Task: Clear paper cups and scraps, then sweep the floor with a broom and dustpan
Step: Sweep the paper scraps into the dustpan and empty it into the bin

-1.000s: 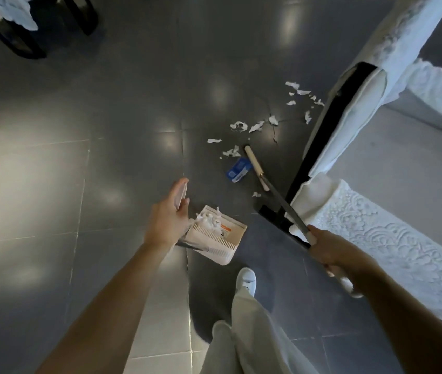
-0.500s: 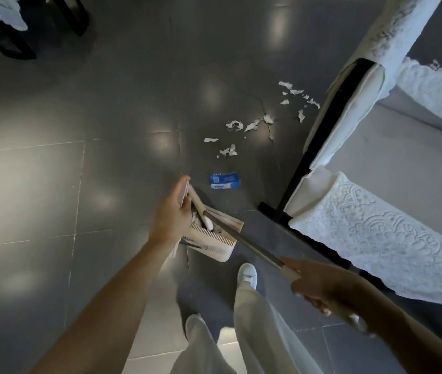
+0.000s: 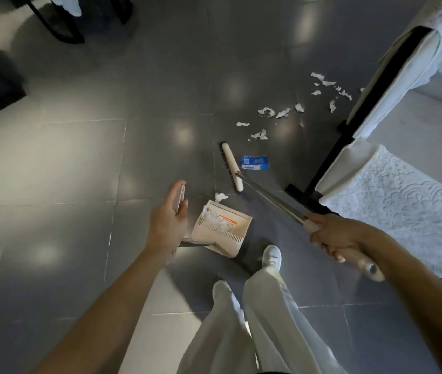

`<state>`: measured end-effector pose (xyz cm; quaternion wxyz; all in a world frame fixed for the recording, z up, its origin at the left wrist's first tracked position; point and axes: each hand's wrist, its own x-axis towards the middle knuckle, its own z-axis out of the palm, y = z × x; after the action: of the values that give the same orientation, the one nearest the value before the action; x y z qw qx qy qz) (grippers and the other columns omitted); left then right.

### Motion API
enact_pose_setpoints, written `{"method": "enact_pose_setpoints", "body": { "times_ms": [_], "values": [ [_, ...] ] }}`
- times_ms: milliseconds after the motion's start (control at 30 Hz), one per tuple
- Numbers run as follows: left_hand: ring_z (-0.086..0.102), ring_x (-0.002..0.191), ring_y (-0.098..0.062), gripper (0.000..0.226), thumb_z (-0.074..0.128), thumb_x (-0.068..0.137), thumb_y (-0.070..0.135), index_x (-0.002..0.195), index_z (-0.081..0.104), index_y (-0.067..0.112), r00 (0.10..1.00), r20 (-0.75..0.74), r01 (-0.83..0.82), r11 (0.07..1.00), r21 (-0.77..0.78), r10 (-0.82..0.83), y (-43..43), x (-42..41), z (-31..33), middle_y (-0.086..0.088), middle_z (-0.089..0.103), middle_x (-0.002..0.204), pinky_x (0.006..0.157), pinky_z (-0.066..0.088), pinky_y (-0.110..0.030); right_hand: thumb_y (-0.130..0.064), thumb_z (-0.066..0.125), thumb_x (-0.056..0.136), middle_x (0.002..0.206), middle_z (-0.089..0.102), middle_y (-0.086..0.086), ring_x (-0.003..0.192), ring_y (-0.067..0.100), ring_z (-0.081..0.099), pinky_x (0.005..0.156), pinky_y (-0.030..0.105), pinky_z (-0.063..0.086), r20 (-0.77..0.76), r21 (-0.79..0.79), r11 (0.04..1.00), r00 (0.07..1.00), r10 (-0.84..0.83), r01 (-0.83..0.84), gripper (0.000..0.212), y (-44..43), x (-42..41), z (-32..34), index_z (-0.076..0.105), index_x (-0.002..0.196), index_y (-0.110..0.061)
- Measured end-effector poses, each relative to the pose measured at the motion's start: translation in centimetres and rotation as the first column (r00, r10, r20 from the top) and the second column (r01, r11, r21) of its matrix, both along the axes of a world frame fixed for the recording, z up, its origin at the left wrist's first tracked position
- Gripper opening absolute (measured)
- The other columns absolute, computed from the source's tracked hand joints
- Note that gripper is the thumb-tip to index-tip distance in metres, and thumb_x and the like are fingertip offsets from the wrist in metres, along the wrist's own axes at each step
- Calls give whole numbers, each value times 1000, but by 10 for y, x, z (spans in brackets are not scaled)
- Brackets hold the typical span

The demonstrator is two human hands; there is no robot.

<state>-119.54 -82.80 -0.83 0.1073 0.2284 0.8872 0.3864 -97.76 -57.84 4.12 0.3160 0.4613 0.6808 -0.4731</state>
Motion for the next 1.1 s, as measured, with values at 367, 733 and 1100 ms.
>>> {"method": "enact_pose_setpoints", "body": {
  "times_ms": [367, 733, 1100],
  "values": [
    [63, 104, -27, 41, 57, 95, 16, 135, 51, 26, 996, 48, -69, 996, -59, 72, -23, -36, -14, -3, 66, 121, 74, 35, -12, -13, 58, 87, 74, 54, -3, 60, 10, 51, 50, 20, 38, 39, 19, 970, 970, 241, -242, 59, -47, -45, -60, 40, 142, -23],
    [52, 56, -21, 38, 56, 96, 25, 132, 51, 35, 999, 36, -24, 990, -137, 30, 33, -72, -7, -4, 58, 70, 57, 31, -25, -11, 59, 91, 41, 50, 1, 32, 11, 42, 36, 19, 38, 39, -158, 987, 999, 2, 4, 65, 15, -25, -29, 32, 145, -36],
    [63, 78, -38, 38, 54, 97, 18, 134, 50, 26, 999, 16, 52, 990, -129, -51, 192, -122, -9, -15, 69, 103, 65, 37, -24, -18, 54, 95, 109, 58, 9, 66, 15, 55, 58, 23, 48, -26, 251, 967, 999, 46, -38, 65, 160, -90, -38, 24, 152, -27]
  ]
}}
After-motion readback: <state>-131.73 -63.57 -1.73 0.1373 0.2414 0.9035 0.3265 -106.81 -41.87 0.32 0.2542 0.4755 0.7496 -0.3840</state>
